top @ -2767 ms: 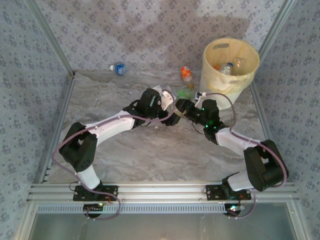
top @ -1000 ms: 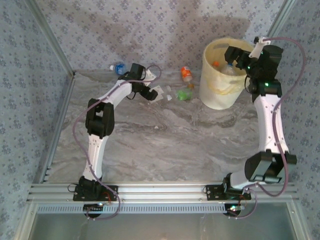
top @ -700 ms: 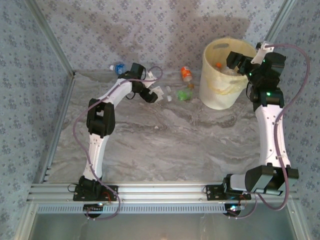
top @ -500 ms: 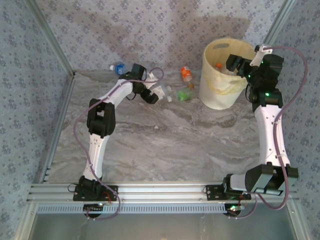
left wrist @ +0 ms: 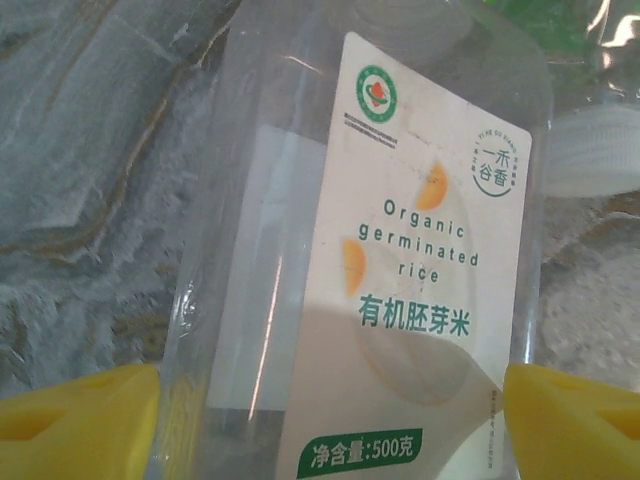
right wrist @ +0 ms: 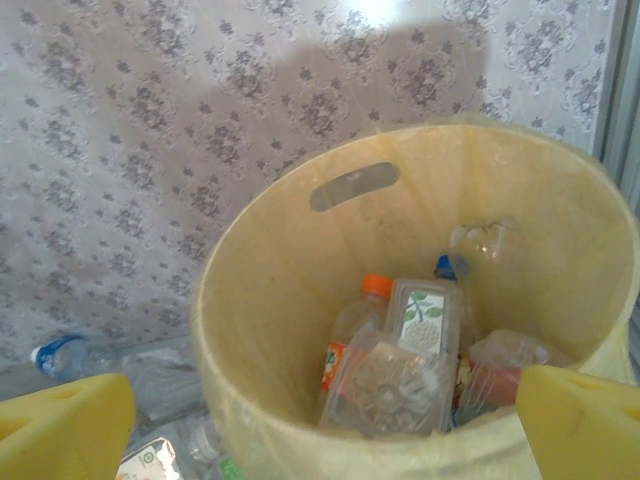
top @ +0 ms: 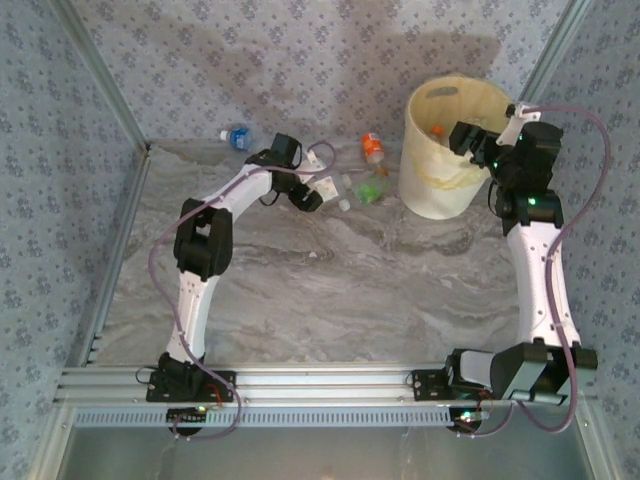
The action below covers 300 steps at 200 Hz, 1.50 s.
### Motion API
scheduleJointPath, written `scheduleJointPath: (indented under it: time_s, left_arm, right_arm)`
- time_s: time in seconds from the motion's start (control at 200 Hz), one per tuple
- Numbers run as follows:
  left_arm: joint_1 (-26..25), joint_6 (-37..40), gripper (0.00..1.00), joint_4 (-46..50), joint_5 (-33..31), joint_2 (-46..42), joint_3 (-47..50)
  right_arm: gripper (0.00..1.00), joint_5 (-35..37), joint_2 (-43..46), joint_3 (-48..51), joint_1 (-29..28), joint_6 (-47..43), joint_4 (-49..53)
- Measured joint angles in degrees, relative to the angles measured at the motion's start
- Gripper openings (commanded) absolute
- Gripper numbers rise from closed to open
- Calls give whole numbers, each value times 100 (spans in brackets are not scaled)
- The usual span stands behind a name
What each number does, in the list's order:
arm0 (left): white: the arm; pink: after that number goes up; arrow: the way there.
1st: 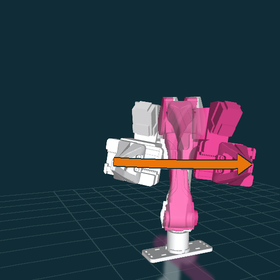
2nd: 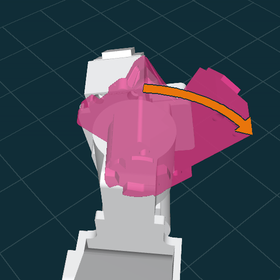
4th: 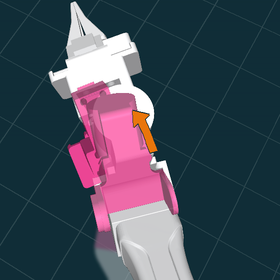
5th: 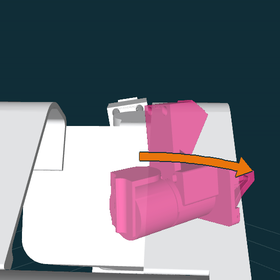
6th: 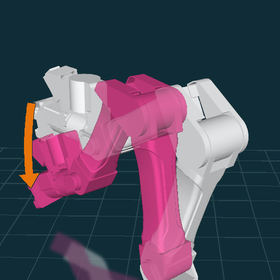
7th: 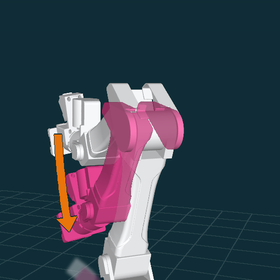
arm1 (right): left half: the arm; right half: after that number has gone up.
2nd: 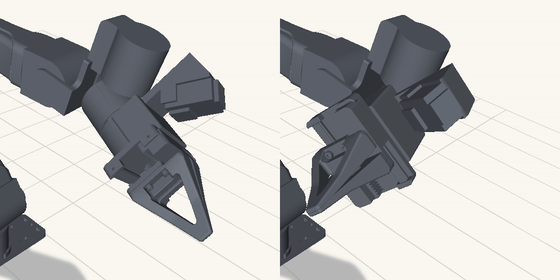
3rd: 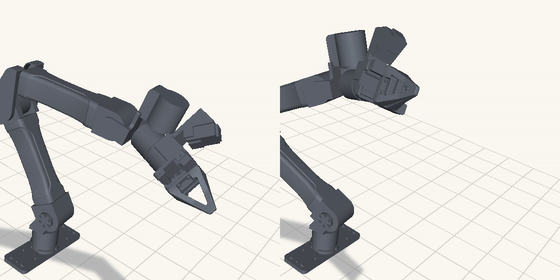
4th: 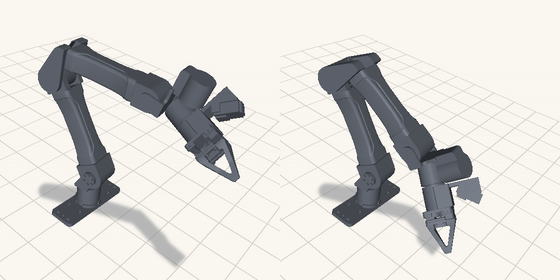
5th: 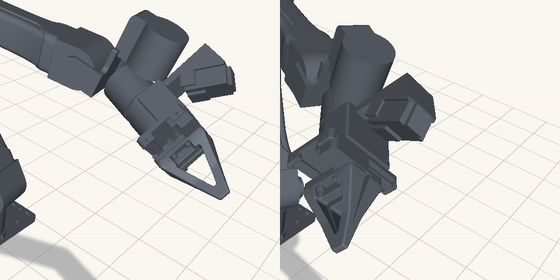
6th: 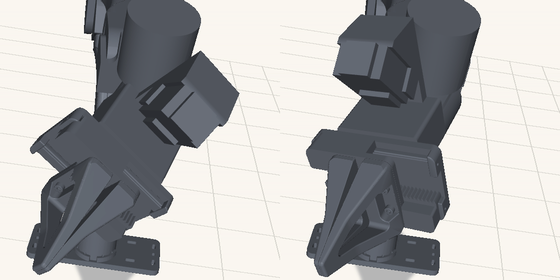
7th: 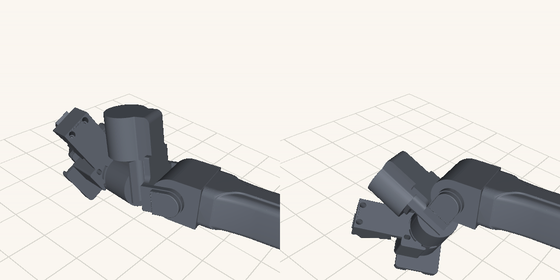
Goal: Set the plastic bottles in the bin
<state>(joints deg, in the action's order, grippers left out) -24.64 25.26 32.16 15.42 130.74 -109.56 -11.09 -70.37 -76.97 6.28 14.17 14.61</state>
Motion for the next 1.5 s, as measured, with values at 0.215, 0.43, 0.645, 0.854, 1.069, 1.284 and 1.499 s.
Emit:
scheduleJointPath:
  time_s: [0.215, 0.43, 0.645, 0.854, 1.069, 1.284, 1.499]
  left_arm:
    - [-232, -549, 88, -426, 203, -1517, 2319]
    - [-590, -1482, 90, -951, 457, -2745, 4004]
    - [-1128, -2752, 95, -1985, 942, -3840, 5169]
    - [-1123, -3759, 98, -3265, 1051, -4634, 5960]
    - [-518, -4686, 98, -4098, 85, -5388, 6721]
    - [-341, -5451, 98, -4079, -1451, -5414, 6730]
    - [-208, -5864, 98, -3829, -2105, -5095, 6655]
  right_arm:
    - [100, -286, 634, 780, -629, 33, 74]
    - [100, -181, 922, 1652, -1661, 227, 153]
    - [100, 551, 778, 2564, -2686, 1165, 120]
    - [100, 1246, -52, 2684, -3453, 1987, 149]
    - [100, 1834, -1137, 2140, -4177, 2583, 306]
    - [100, 2332, -2090, 1749, -4666, 3464, -13]
    - [100, 2865, -3294, 645, -5003, 3921, 299]
